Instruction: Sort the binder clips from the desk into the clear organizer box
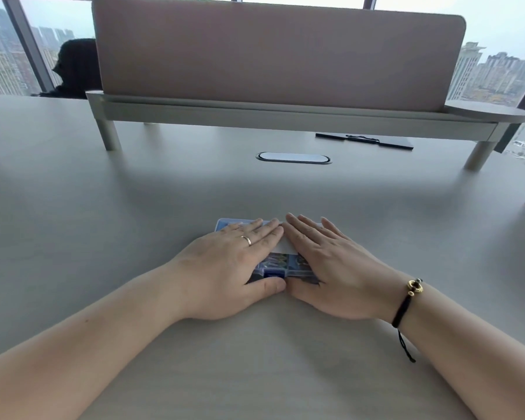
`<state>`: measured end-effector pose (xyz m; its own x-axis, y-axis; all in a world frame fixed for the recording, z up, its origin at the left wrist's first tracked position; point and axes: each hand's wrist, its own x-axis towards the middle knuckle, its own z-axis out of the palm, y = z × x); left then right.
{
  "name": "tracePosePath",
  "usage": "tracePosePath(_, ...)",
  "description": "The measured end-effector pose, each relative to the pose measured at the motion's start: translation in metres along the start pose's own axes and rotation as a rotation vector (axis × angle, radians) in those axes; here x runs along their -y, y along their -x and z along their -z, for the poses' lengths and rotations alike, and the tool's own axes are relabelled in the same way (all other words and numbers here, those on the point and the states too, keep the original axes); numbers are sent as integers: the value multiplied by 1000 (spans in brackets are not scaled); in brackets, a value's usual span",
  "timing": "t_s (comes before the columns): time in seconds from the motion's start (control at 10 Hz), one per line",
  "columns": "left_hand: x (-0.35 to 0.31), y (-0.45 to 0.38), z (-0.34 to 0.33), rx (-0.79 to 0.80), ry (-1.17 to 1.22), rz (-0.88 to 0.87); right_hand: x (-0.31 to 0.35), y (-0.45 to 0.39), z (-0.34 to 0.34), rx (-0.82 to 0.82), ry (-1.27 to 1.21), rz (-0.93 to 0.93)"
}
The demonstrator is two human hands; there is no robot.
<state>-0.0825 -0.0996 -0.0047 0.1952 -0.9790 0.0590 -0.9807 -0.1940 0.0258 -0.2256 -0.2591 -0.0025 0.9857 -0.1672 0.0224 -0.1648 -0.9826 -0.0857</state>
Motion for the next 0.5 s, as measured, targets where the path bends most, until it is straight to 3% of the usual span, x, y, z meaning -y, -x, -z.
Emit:
tracePosePath(0.2,14,-3,2,-80,197,20,-1,-4,-6,-128,-51,7)
tracePosePath(0.5,35,-4,-3,-318,673,263,3,3,0,-230,-148,-20)
